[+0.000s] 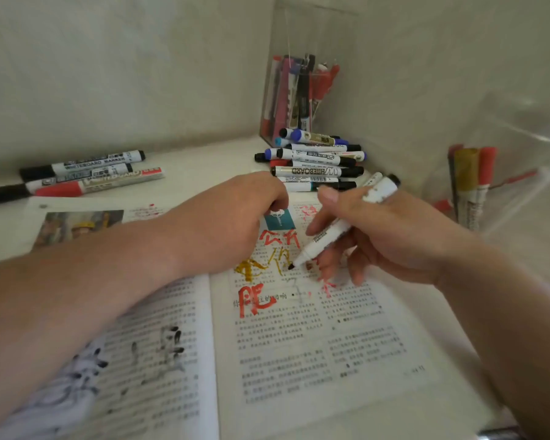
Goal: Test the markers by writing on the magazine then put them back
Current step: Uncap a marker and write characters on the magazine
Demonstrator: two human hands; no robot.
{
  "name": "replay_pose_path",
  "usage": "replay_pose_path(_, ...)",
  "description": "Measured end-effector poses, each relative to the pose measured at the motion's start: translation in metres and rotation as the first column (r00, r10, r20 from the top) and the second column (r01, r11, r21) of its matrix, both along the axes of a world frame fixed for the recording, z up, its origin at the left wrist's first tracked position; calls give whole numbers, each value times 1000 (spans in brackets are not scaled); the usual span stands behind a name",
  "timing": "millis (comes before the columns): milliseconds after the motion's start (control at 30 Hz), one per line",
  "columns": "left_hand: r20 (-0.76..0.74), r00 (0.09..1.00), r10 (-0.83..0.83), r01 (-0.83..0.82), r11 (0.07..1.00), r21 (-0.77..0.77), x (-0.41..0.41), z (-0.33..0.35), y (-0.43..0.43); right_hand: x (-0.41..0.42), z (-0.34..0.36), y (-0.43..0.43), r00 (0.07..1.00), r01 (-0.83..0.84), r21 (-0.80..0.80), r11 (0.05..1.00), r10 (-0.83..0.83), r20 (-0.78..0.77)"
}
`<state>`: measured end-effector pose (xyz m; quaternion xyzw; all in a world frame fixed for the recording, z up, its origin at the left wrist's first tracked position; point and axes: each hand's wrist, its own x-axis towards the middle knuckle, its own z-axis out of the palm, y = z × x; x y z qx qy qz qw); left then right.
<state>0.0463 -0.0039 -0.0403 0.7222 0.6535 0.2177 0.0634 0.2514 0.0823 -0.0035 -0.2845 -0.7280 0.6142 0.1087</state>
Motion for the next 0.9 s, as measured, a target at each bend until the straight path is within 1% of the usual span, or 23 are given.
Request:
replay_pose_path(33, -25, 999, -40, 41, 999, 27, 0, -1, 1, 7, -6, -1, 999, -27, -24, 999, 26, -28)
replay_pose_path(100, -33, 995, -96, 99, 992, 75, 0, -3, 1, 17, -13, 0, 998, -18, -8, 1000, 18, -65)
replay_pose_path(200, 7, 992, -129, 127, 981, 145, 1, -5, 0, 23, -18, 5, 998, 47, 140, 989, -40, -56)
replay_pose_path(267, -10, 987, -158, 157, 972, 176, 3, -5, -1, 23, -19, 4, 997, 74, 184, 980, -68, -39)
replay_pose_path(367, -75, 981, -178, 190, 964, 189, 6, -6, -2, 22, -19, 2, 996, 76, 164, 984, -67, -63)
replay_pose_path(500, -136, 975, -178, 209, 941, 265, 6, -6, 0, 21, -20, 1, 994, 84, 141, 986, -72, -85)
replay_pose_path(733, -63, 980, -187, 197, 951, 237, 3, -7, 1, 19, -21, -1, 995, 88, 218, 972, -78, -54)
replay_pose_path(833, -59, 982, -179, 188, 953, 236, 4, -6, 1, 20, -24, 1, 992, 92, 165, 982, -77, -99)
replay_pose_path(900, -62, 983, -174, 184, 956, 230, 5, -6, 0, 20, -24, 1, 994, 64, 175, 982, -47, -97)
